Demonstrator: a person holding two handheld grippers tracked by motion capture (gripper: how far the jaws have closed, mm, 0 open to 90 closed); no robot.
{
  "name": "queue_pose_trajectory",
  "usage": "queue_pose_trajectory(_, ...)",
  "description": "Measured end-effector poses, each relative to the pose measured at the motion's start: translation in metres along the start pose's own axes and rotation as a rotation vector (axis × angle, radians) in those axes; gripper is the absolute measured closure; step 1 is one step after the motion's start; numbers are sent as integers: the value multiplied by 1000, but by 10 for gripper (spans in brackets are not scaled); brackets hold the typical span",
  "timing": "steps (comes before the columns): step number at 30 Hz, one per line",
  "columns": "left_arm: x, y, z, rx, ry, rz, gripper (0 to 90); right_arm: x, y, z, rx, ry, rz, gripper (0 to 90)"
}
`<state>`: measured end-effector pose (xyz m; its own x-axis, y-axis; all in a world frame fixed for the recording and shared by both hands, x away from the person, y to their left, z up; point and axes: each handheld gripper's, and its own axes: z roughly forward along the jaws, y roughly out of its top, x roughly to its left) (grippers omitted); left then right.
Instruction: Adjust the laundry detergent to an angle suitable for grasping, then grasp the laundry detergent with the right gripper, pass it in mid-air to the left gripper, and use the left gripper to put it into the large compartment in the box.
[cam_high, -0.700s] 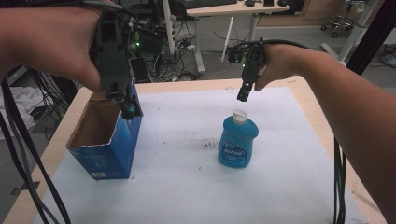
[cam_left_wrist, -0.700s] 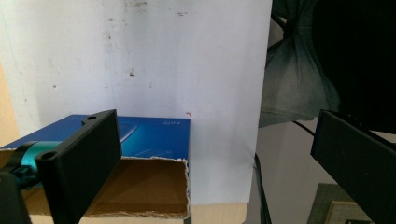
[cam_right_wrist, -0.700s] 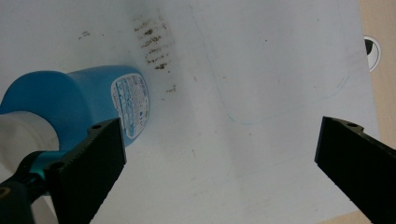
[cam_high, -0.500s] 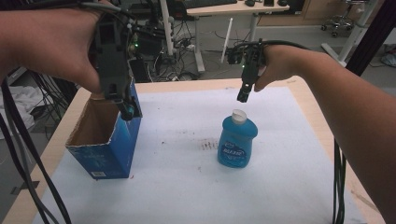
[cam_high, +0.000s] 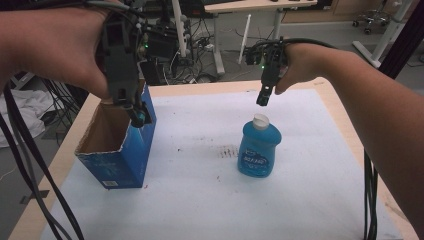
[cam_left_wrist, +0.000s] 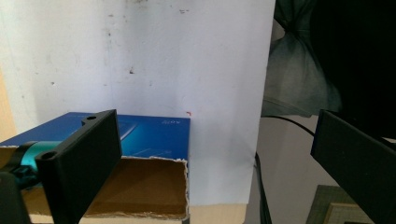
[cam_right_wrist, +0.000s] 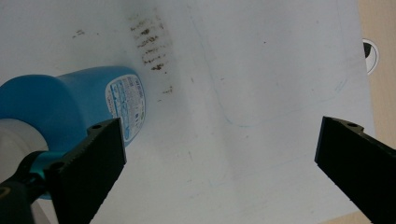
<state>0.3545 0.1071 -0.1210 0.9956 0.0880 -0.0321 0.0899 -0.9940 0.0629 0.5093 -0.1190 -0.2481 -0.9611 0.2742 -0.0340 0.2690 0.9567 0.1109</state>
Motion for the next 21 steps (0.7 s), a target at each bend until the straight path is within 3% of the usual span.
queue_pose_trajectory(10,-4,1,2,6,-2,0,18,4,-5,-8,-24,-3,1,9)
queue_pose_trajectory(17,-3,-1,4,0,4,-6,18,8,-11,-6,-77,-17,1,9)
queue_pose_trajectory(21,-4,0,4,3,8,-7,18,8,-18,-6,-142,-17,19,9)
